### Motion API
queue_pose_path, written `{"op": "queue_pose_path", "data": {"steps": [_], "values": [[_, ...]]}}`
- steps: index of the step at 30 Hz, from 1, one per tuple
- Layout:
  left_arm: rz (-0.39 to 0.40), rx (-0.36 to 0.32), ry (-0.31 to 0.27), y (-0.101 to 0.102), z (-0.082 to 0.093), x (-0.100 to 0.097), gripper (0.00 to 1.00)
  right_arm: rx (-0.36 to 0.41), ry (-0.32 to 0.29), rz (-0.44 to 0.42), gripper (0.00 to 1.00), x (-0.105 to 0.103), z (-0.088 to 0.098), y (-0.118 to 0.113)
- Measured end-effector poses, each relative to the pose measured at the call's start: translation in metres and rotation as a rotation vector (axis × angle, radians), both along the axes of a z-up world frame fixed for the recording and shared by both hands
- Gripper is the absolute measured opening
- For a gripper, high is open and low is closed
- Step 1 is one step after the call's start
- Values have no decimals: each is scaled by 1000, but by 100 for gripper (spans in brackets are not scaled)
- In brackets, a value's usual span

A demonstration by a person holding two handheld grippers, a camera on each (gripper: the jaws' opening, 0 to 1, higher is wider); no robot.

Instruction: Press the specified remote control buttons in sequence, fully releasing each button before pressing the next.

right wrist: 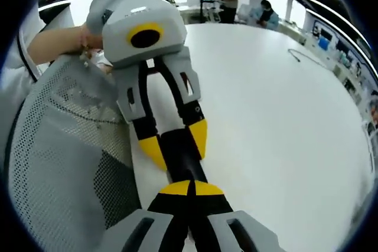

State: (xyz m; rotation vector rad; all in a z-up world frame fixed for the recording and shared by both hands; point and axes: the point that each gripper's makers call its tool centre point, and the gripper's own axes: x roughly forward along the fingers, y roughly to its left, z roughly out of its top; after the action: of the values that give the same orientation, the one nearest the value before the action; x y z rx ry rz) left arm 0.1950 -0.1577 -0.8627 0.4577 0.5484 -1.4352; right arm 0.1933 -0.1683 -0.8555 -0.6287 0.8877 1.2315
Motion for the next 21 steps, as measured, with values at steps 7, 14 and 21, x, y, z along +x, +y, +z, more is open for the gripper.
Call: {"op": "queue_pose_path", "data": {"steps": [7, 14, 21], "values": [[-1, 0, 1, 0, 0, 0, 25, -66, -48, 71, 0, 0, -2, 1], [-2, 3, 1, 0, 0, 0, 25, -96, -47, 85, 0, 2, -3, 2], [-2, 2, 1, 0, 0, 0, 25, -101, -121, 99, 0, 1, -3, 2]]}}
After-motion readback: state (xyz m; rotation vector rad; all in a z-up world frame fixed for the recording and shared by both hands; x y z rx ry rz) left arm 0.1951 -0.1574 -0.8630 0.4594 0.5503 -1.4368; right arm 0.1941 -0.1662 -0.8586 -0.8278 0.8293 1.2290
